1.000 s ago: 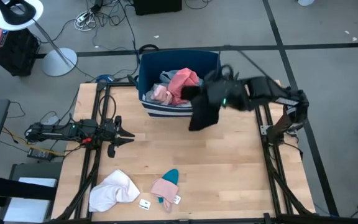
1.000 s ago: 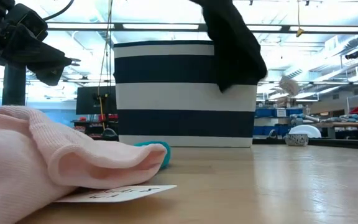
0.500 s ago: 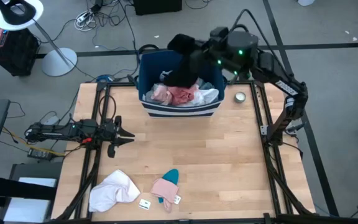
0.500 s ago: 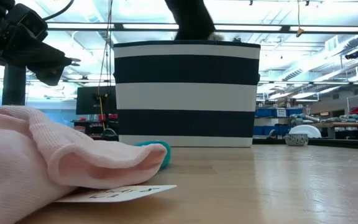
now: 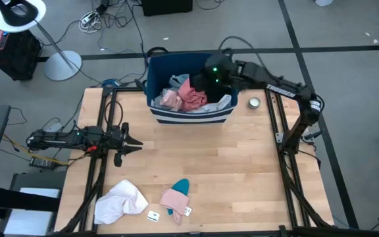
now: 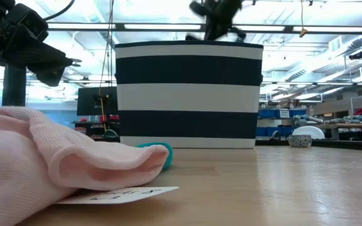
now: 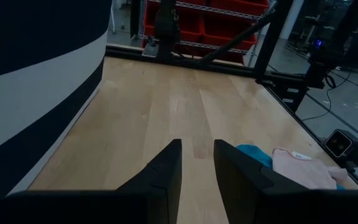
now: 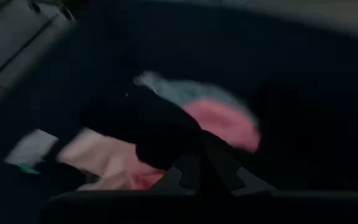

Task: Sort clothes
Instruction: Put the black shirt into the blue laundry bin, then put the pink underwear into the blue laundry bin

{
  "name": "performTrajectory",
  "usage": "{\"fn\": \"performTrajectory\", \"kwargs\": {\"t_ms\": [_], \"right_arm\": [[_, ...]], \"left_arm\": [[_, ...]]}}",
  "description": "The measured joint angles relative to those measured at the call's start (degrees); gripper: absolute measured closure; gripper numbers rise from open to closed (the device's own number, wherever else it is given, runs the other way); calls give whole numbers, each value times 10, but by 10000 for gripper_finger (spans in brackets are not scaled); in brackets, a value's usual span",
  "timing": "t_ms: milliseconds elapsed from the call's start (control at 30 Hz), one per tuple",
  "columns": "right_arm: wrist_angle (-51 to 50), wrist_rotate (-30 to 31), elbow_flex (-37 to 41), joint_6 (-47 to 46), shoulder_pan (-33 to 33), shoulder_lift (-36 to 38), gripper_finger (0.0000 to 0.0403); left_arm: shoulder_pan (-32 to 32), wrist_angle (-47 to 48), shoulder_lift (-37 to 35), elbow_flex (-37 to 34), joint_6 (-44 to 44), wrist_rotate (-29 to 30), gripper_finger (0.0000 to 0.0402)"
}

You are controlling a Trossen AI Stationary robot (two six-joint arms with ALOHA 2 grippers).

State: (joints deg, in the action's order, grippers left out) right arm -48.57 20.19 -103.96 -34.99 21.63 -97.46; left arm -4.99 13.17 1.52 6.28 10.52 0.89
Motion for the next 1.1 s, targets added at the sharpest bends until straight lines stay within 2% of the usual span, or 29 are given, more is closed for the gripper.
{"fn": "performTrajectory", "kwargs": {"t_ms": [133, 267, 467, 767, 933, 1100], "right_arm": [[70, -69, 109, -39, 25, 0, 402], [164, -102, 202, -74, 39, 0, 398], [255, -138, 277, -81, 46, 3, 379], [269, -187, 260, -64, 48, 8, 287], [240, -217, 194, -37, 51, 10, 245], [156, -205, 110, -11, 51, 11, 237]], "left_arm": [[0, 0, 0, 0, 0, 0, 303], [0, 0, 0, 0, 0, 0, 303], [0, 0, 0, 0, 0, 0, 303], [0, 0, 0, 0, 0, 3, 303], [0, 1, 0, 0, 0, 3, 303], [0, 1, 0, 0, 0, 3, 303]]}}
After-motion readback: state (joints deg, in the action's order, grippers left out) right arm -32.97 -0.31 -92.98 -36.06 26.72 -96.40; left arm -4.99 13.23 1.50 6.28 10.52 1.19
